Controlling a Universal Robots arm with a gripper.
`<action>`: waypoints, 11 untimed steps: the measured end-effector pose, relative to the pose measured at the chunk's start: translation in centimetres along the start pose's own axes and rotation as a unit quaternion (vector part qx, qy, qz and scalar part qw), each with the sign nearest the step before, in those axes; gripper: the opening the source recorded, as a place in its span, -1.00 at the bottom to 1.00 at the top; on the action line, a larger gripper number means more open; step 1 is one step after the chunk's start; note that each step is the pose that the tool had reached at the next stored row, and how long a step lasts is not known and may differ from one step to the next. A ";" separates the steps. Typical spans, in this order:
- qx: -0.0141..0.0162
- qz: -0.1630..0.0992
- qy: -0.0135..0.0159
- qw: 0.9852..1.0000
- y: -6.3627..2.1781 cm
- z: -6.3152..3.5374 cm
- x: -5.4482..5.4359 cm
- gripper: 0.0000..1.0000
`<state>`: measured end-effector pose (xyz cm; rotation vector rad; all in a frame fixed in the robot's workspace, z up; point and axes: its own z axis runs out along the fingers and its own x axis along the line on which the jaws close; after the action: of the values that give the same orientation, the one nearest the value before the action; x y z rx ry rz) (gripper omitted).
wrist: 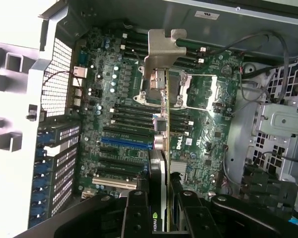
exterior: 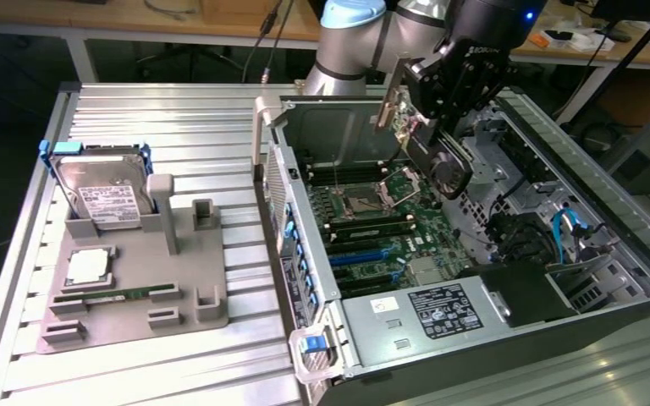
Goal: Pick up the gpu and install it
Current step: 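Insert the gpu into the slot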
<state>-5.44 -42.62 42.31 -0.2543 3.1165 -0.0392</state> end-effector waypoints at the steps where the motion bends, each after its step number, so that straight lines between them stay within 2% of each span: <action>1: 0.000 -0.003 0.000 1.000 0.00 0.00 0.0 -0.47; 5: 0.000 -0.010 0.000 1.000 0.00 0.00 0.0 -0.47; 11: 0.000 -0.035 -0.001 0.999 0.00 0.00 0.0 -0.47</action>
<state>-5.44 -42.62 42.31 -0.3646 3.1046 -0.0384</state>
